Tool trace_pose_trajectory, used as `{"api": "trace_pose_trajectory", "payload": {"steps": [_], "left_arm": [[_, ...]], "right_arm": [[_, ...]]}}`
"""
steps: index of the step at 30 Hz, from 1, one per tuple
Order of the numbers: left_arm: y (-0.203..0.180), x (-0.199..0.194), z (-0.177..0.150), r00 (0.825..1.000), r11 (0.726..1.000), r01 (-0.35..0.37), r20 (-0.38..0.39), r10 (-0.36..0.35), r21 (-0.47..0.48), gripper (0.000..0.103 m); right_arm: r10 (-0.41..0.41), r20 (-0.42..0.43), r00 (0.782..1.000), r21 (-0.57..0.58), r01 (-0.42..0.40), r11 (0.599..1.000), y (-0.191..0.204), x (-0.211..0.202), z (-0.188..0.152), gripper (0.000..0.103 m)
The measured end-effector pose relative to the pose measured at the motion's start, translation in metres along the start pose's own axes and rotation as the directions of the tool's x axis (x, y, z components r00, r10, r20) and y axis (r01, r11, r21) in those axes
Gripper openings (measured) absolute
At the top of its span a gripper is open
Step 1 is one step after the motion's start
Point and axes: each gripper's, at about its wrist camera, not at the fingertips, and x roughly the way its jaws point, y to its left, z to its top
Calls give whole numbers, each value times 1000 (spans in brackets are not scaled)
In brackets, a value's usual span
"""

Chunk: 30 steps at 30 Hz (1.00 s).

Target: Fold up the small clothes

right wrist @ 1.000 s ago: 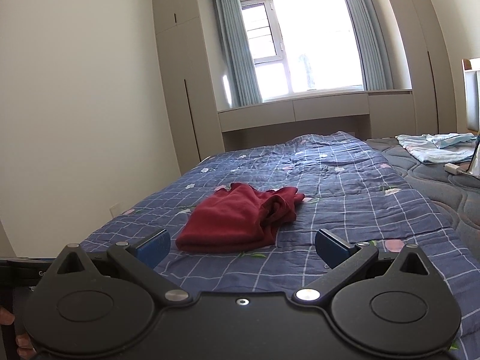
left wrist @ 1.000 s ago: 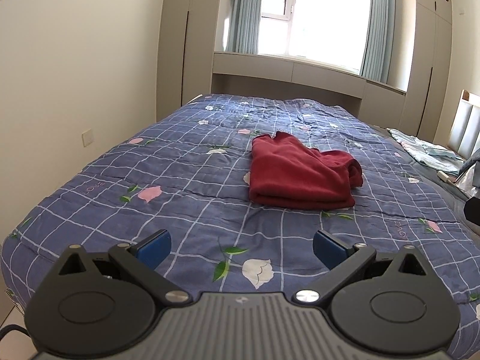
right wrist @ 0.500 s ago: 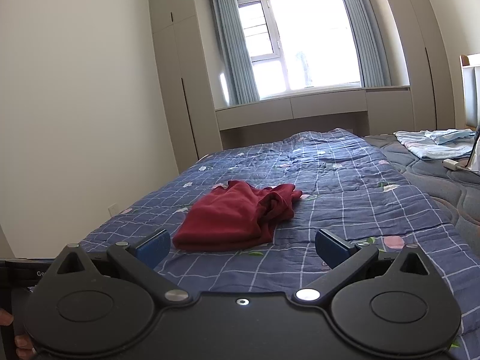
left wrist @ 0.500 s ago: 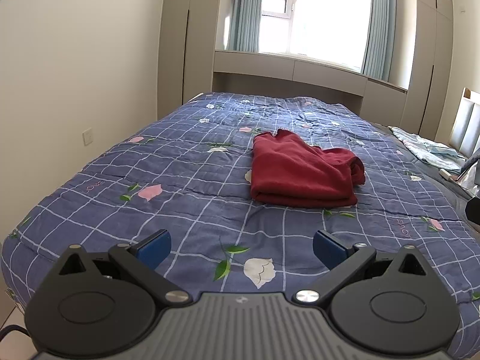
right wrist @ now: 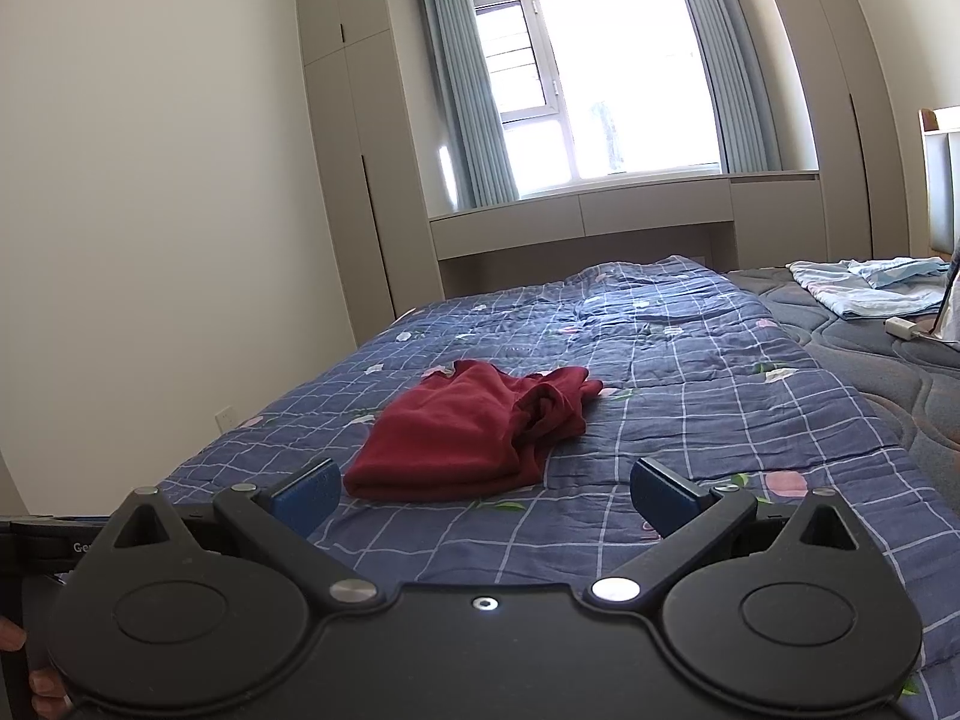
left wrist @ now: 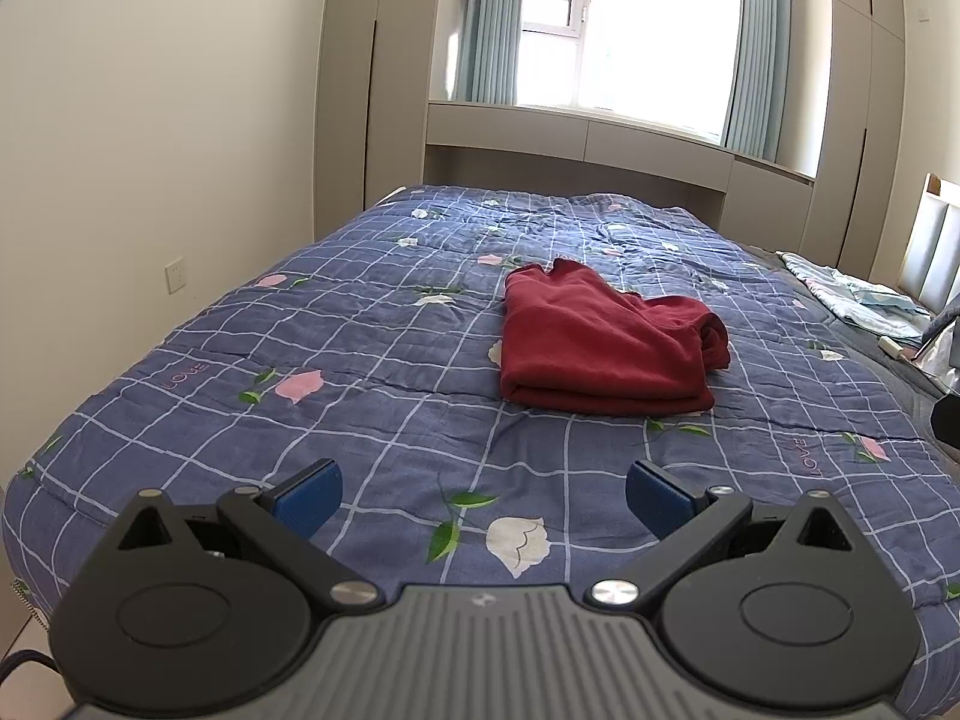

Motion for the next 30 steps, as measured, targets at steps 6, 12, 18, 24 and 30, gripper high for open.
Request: {"api": "trace_pose_trajectory", "payload": {"steps": [6, 12, 18, 24, 30], "left_arm": [[0, 0, 0, 1000, 1000, 0, 0, 0, 1, 103], [1, 2, 1, 1000, 1000, 1, 2, -1, 6, 103], [1, 2, 1, 1000, 1000, 0, 3, 0, 8, 103], [2, 3, 2, 1000, 1000, 3, 2, -3, 13, 103], [2, 3, 1, 1000, 1000, 3, 0, -3, 16, 103]], "right_arm": [[-4, 1, 1000, 3, 4, 1000, 0, 0, 0, 102], [-5, 1, 1000, 4, 5, 1000, 0, 0, 1, 102], [-5, 1, 1000, 5, 5, 1000, 0, 0, 1, 102], [-7, 1, 1000, 6, 7, 1000, 0, 0, 0, 102], [-7, 0, 1000, 6, 7, 1000, -1, 0, 1, 102]]}}
